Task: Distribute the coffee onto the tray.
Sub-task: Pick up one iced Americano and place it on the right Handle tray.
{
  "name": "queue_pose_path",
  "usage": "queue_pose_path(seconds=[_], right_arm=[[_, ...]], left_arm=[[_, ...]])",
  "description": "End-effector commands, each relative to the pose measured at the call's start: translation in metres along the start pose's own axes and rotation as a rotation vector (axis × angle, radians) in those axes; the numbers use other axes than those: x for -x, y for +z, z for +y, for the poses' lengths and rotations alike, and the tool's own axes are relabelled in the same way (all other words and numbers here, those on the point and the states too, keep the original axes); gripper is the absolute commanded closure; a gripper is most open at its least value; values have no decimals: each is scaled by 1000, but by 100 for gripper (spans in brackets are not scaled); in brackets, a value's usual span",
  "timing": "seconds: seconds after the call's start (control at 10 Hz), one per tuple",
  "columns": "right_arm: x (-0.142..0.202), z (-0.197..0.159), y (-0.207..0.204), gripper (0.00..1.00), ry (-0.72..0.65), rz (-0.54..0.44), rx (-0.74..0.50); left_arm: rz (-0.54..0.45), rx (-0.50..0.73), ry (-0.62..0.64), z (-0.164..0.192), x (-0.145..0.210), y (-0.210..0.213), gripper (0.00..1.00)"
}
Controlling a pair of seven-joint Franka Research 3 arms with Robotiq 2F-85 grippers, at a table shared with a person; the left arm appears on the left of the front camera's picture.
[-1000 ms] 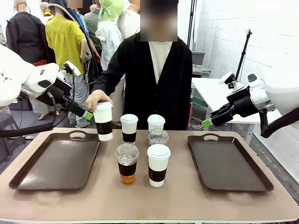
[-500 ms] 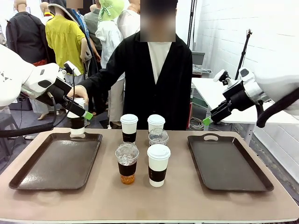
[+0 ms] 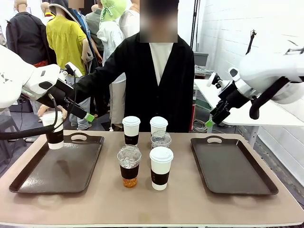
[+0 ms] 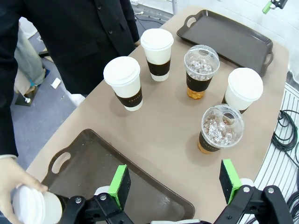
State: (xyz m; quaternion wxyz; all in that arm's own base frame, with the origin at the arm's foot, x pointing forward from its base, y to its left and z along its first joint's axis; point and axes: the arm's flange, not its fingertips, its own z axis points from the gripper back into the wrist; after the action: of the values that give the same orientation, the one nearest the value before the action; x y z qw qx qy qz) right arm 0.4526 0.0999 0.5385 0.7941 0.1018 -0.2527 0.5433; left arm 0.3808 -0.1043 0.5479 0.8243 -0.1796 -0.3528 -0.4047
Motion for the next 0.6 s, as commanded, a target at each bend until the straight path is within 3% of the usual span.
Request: queue_pose_path(seconds=[0.0, 0.3, 0.5], right_arm=[[-5, -22, -12, 0, 97, 88, -2], [4, -39, -43, 0, 161, 85, -97], [14, -46, -65, 0, 198, 28, -162]], left_arm=[[1, 7, 3, 1, 1, 0, 0], [1, 7, 3, 1, 1, 0, 0], [1, 7, 3, 1, 1, 0, 0]])
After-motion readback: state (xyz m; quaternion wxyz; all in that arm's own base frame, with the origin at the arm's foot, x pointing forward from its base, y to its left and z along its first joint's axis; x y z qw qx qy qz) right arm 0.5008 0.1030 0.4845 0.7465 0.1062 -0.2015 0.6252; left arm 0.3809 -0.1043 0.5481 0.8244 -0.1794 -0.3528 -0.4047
